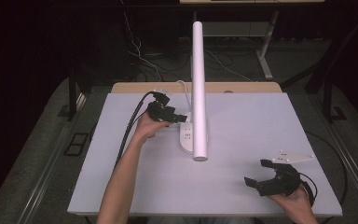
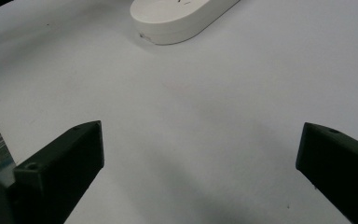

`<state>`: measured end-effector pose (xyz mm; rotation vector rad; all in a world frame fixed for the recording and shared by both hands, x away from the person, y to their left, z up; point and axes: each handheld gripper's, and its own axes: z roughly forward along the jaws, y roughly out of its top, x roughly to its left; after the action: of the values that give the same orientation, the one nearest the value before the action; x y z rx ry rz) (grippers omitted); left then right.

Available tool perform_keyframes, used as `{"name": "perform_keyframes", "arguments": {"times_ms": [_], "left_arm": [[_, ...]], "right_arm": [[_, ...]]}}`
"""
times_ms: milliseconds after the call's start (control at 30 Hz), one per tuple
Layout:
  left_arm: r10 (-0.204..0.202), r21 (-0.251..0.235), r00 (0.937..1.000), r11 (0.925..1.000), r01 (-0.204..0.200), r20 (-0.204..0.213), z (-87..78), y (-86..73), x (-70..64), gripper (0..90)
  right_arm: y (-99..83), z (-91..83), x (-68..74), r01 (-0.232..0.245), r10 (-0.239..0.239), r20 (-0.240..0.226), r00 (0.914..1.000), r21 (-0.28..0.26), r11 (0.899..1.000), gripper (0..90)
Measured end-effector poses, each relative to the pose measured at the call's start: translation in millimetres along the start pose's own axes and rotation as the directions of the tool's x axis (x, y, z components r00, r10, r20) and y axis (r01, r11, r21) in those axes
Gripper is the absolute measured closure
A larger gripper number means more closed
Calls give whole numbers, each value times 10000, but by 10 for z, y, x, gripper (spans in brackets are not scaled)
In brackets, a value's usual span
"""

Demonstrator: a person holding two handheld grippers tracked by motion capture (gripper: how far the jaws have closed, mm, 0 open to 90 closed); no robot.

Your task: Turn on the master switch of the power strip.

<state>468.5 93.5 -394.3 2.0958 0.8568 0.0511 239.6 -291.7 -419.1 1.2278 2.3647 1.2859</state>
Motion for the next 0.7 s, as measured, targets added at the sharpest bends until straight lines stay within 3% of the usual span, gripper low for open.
{"name": "perform_keyframes", "arguments": {"times_ms": [333,500,533,633,667,700], "left_arm": [[-595,-264,9982,9979,596,66,92,-44,47,361],[-664,-312,9972,9972,674,330,131,-57,59,539],[-803,-417,9959,9958,820,412,141,-60,57,598],[-1138,-580,9918,9914,1172,589,164,-68,55,653],[-984,-430,9933,9939,1011,601,160,-71,68,708],[-819,-240,9949,9962,834,592,155,-74,80,708]], "right_arm": [[-5,-7,-32,107,-107,117,9999,-6,9999,3],[-8,-9,-33,42,-42,125,9999,10,10000,3],[-7,-2,-34,140,-141,127,9998,19,9999,3],[-8,0,-32,159,-160,130,9998,45,9999,3],[-9,0,-33,160,-160,133,9998,48,9999,3],[-9,0,-33,160,-160,133,9998,48,9999,3]]}}
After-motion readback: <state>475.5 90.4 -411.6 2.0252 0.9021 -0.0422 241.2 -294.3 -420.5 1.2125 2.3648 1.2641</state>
